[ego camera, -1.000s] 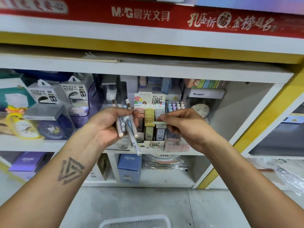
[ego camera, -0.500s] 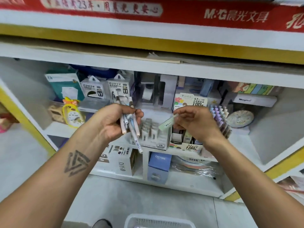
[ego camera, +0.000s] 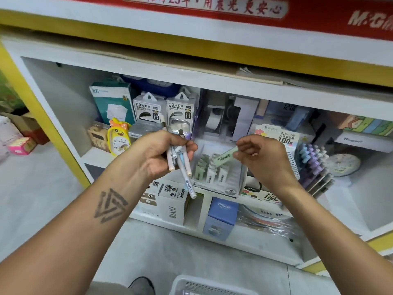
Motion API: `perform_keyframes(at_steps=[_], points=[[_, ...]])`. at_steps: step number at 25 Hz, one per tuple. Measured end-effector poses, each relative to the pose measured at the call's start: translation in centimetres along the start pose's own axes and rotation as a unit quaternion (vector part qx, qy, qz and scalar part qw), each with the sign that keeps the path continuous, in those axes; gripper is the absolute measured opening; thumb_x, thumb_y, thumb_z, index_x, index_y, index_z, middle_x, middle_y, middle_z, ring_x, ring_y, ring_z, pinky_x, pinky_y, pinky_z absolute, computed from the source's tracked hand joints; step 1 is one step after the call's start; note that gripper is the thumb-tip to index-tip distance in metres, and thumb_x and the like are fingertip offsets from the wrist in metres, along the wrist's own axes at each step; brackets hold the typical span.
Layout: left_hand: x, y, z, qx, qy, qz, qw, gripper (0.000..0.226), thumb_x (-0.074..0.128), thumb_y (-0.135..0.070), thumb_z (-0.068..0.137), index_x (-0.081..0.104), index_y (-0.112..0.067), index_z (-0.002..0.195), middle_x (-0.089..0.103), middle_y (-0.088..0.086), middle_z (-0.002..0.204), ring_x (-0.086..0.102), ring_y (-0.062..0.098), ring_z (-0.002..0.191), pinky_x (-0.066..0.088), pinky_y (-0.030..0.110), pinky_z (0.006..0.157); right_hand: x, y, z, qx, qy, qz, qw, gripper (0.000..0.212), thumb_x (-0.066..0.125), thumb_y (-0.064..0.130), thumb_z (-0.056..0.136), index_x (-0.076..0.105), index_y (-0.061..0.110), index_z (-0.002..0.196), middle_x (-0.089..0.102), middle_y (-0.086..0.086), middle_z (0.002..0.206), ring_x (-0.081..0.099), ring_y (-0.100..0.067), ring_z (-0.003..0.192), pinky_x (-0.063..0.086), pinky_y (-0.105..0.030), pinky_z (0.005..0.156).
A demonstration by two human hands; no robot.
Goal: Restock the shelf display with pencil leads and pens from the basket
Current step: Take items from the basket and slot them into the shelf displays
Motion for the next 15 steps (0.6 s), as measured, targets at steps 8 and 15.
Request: perform_keyframes(at_steps=[8, 15], points=[[-0.5, -0.6, -1.0, 0.013, -0.014, -0.009, 1.000, 0.024, 0.044, 0.013, 0.094, 0.057, -0.003, 0.081, 0.066, 0.019, 0.083, 0.067, 0.026, 0.076, 0.055, 0.038, 0.071, 5.0, 3.9, 3.2, -0.155, -0.007, -0.195, 0.968, 0.021, 0.069, 0.009, 0.091, 0.071, 0.015, 0.110, 0.074, -0.002, 0.098, 0.068, -0.016, 0.087, 0.055, -0.027, 0.083], [-0.9, -0.6, -1.0, 0.019, -0.005, 0.012, 1.000, 0.061, 0.043, 0.013, 0.093, 0.070, -0.009, 0.044, 0.066, 0.016, 0.071, 0.066, 0.026, 0.078, 0.053, 0.038, 0.075, 9.0, 1.7, 4.4, -0.112, 0.114, -0.258, 0.953, 0.007, 0.064, 0.009, 0.092, 0.065, 0.015, 0.094, 0.070, -0.005, 0.089, 0.065, -0.025, 0.084, 0.056, -0.043, 0.079]])
Point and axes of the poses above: each hand's wrist, its own z-axis towards the middle knuckle, its own x-axis out of the palm, y = z × x, the point moved 10 cm from there along z, towards the middle knuckle
